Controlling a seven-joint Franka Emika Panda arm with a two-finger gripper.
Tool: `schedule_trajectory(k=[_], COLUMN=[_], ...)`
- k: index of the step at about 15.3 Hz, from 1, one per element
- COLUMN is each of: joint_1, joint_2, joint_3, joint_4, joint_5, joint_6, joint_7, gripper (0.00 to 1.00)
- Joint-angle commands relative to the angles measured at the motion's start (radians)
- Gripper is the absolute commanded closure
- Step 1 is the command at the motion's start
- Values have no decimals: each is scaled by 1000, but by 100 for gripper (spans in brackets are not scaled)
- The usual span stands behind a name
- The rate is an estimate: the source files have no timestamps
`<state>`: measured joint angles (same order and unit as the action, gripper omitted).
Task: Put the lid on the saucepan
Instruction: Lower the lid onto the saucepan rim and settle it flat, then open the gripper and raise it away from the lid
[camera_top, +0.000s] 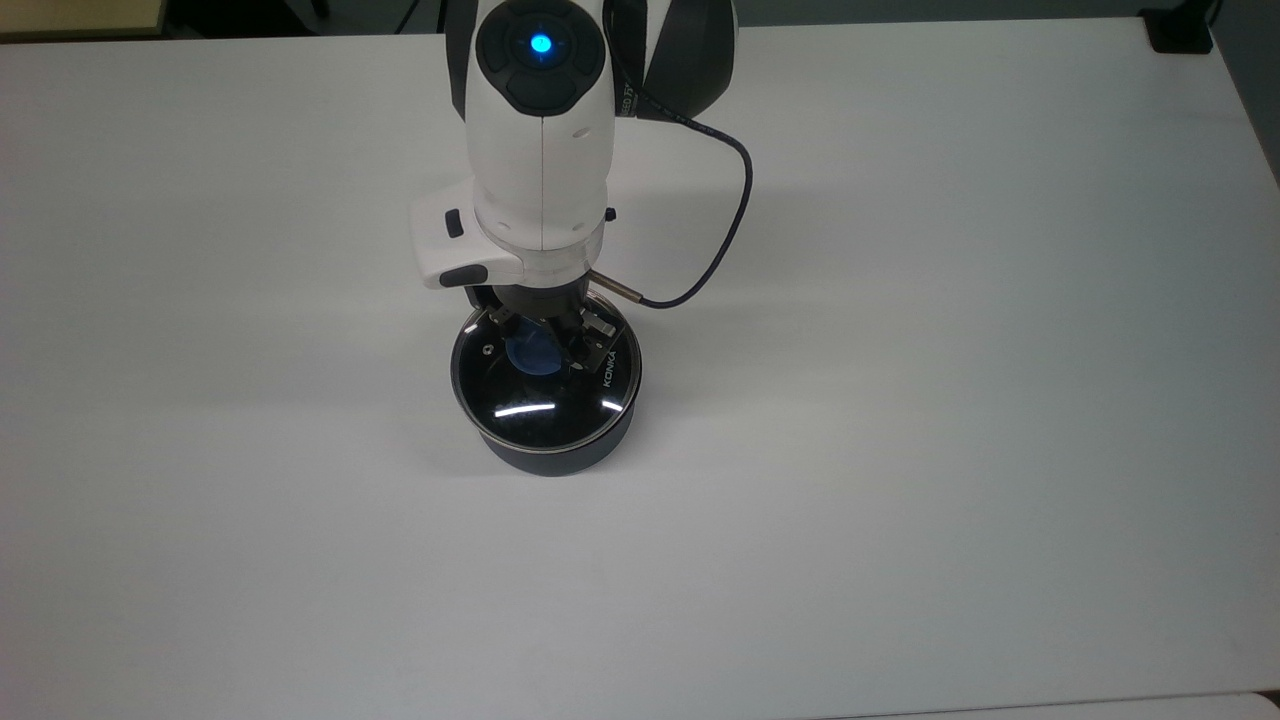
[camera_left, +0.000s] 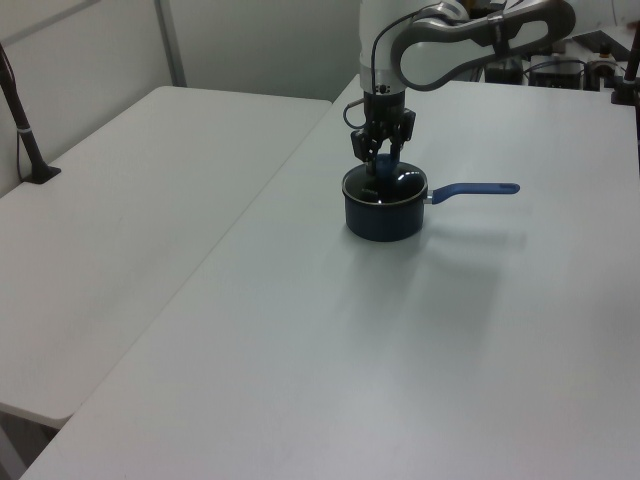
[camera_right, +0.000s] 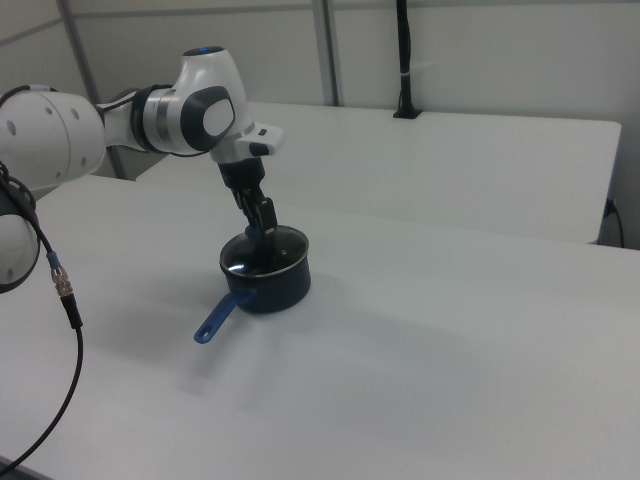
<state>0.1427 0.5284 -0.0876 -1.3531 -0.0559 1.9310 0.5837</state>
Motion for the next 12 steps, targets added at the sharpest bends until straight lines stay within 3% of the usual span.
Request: schedule_trajectory(k=[1, 6, 7, 8, 10, 11, 12], joint_1=[1, 5, 5, 6, 5, 5, 3], joint_2=[-18, -13, -13, -15, -16, -19, -28], joint_3=[-3, 2, 2, 2, 3, 3, 3], joint_4=[-4, -8, -8, -8, -8, -8, -8], joint_5=[-25, -38, -38, -38, -35, -35, -30], joint_6=[16, 17, 17, 13, 6, 5, 3], joint_7=[22, 25, 25, 25, 25, 24, 21], gripper=[79, 79, 69, 43, 12, 0, 0])
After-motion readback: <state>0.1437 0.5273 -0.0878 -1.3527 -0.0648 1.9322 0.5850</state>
